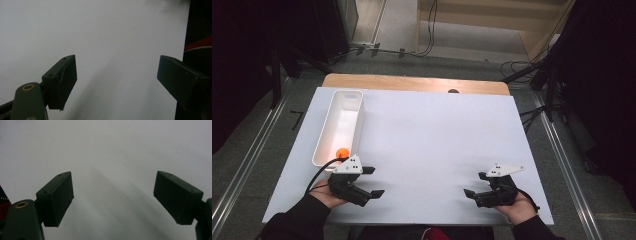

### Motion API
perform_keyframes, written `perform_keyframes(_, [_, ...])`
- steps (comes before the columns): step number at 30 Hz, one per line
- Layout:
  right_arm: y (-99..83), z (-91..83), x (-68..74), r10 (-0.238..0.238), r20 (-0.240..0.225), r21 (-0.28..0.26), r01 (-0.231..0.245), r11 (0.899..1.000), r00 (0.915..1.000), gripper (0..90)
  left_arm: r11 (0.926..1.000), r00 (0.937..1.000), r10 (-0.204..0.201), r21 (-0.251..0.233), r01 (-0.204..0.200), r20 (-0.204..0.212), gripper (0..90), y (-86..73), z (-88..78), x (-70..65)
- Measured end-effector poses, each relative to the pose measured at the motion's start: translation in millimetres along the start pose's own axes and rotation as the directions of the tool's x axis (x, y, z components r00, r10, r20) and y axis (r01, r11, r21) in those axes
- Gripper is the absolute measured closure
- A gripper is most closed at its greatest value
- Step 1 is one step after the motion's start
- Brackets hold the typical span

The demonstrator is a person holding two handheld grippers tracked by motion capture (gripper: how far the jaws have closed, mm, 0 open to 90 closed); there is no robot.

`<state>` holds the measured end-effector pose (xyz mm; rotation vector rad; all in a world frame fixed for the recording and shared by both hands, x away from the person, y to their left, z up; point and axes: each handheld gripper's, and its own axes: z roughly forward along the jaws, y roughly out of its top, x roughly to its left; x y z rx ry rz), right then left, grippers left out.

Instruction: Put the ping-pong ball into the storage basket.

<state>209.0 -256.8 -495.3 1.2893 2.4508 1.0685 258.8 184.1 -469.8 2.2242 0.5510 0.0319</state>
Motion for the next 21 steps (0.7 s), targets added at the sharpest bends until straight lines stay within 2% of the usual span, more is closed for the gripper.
perform_keyframes(21, [0.2,0.2,0.1,-0.003,-0.004,0.003,0.003,1.000,1.0000,14.9,1.0000,1.0000,0.001,0.004,-0.001,0.001,16.9,0.1,0.8,0.5])
